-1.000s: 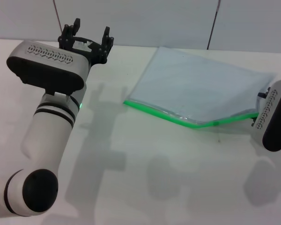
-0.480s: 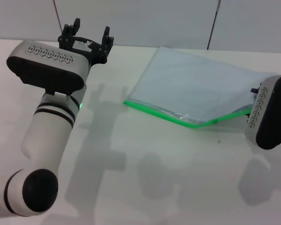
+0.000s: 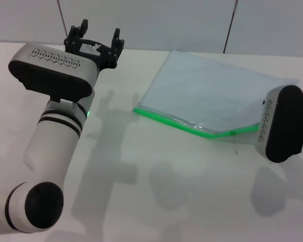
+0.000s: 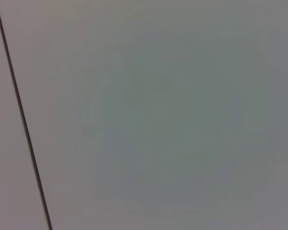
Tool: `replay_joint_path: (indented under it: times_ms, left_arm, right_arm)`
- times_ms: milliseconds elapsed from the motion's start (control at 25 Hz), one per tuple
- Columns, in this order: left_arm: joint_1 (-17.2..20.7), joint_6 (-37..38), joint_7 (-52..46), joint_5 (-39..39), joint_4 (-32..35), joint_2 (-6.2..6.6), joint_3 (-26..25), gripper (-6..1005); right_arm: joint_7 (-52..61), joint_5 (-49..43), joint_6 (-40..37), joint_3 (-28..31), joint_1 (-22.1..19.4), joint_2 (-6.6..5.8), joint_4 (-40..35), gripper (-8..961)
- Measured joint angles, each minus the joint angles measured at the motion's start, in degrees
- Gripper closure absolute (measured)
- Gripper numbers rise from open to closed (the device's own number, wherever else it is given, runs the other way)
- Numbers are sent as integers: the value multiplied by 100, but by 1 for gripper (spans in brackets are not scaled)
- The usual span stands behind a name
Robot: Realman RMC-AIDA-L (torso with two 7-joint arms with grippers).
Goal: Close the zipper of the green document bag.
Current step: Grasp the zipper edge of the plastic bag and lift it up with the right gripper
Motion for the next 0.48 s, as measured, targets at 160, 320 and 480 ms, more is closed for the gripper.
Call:
replay_joint_path:
  times_ms: [160, 320, 480]
  left_arm:
    - [-7, 0, 4, 0, -4, 0, 10, 277]
    - [-15, 0, 6, 0, -9, 0, 18, 277]
    - [-47, 0, 8, 0, 9, 0, 25, 278]
  right_arm:
    - [35, 0, 0, 2, 171, 0, 238, 389]
    - [47, 0, 5, 25, 265, -6, 353, 390]
    - [49, 0, 14, 34, 385, -9, 525, 390]
